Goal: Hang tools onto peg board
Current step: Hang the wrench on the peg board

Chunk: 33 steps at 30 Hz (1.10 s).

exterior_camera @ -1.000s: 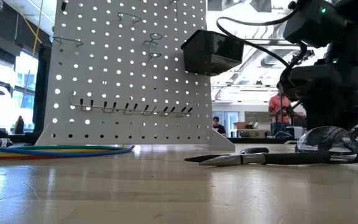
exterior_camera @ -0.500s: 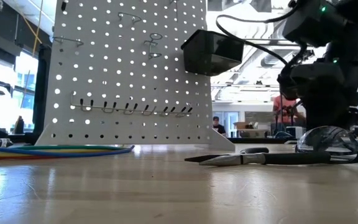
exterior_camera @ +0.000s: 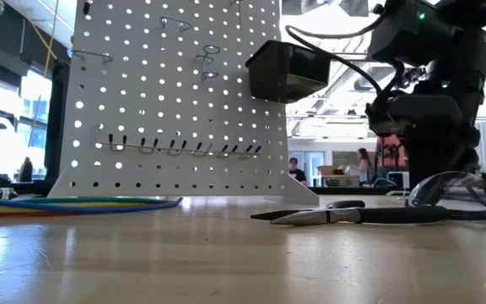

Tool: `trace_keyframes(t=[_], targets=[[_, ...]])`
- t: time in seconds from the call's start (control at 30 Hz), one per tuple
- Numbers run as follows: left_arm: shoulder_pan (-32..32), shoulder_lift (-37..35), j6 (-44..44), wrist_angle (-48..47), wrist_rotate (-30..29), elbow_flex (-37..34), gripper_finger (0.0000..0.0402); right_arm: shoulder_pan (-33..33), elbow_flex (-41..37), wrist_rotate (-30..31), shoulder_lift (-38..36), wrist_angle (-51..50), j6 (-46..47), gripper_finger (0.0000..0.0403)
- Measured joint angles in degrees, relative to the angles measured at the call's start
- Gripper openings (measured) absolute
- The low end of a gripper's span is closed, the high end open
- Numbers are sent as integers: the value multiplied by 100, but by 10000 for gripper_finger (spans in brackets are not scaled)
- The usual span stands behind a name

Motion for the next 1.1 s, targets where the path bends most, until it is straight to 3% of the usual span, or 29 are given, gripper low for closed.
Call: trace_keyframes(t=[0.2, 0.43, 0.77, 1.1], targets=[[-61, -2, -76, 0, -4, 0, 0, -12, 533, 30, -128, -619, -481, 154], [-59, -4, 11, -11, -101, 0, 0, -9, 556, 43, -118, -1217, -192, 154], [-57, -2, 4, 11, -116, 2, 0, -13, 562, 79, -35, -1030, -52, 154], [-54, -2, -35, 9, -125, 0, 0, -172, 600, 63, 637, -838, -71, 148]])
